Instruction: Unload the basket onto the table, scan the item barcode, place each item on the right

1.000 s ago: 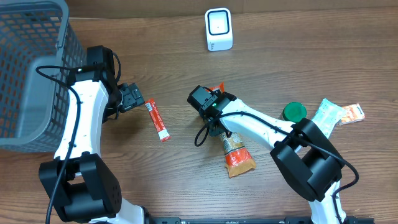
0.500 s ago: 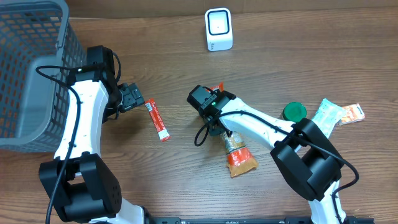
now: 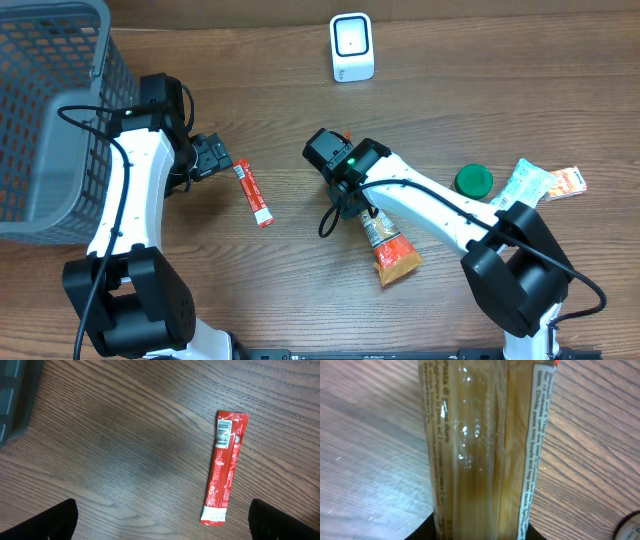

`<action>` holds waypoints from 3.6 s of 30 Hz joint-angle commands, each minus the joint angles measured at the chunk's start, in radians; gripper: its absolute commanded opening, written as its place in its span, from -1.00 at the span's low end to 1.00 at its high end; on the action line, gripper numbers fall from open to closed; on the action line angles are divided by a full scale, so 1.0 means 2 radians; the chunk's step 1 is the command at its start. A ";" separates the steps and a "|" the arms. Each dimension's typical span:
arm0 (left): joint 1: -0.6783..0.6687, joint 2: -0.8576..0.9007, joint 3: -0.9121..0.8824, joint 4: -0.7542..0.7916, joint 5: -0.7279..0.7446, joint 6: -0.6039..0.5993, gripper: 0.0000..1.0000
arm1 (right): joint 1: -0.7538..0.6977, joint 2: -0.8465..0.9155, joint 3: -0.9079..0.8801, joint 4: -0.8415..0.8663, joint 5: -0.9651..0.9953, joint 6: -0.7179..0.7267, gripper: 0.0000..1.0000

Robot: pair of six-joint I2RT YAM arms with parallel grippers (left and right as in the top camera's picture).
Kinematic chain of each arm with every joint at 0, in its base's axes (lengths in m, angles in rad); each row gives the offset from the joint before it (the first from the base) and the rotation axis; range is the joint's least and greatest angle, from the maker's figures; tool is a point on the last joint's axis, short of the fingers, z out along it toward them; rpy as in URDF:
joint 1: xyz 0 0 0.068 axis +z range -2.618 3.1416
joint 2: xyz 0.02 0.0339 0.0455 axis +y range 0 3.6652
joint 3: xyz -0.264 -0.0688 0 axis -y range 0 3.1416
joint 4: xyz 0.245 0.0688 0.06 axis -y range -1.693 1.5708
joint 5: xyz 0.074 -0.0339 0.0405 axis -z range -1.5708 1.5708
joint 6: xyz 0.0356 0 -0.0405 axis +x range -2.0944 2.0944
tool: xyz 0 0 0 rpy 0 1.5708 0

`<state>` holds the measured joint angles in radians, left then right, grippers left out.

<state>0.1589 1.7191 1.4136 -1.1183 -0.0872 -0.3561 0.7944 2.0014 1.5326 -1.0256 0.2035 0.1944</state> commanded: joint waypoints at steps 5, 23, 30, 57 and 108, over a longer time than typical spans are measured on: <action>-0.001 -0.006 0.005 0.001 -0.003 0.004 0.99 | 0.002 -0.028 -0.001 0.008 -0.013 -0.024 -0.92; -0.001 -0.006 0.005 0.001 -0.003 0.004 1.00 | 0.002 -0.027 -0.090 0.088 -0.011 -0.036 -0.47; -0.001 -0.006 0.005 0.000 -0.003 0.004 1.00 | 0.002 -0.027 -0.089 0.093 -0.011 -0.036 -0.39; -0.001 -0.006 0.005 0.000 -0.003 0.004 1.00 | 0.001 -0.029 -0.058 0.072 0.049 -0.049 -0.93; -0.001 -0.006 0.005 0.001 -0.003 0.004 1.00 | -0.105 0.233 0.493 0.412 0.233 -0.512 -0.93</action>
<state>0.1589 1.7191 1.4136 -1.1183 -0.0872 -0.3561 0.5827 2.4798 2.4775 -0.3241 0.5781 -0.6384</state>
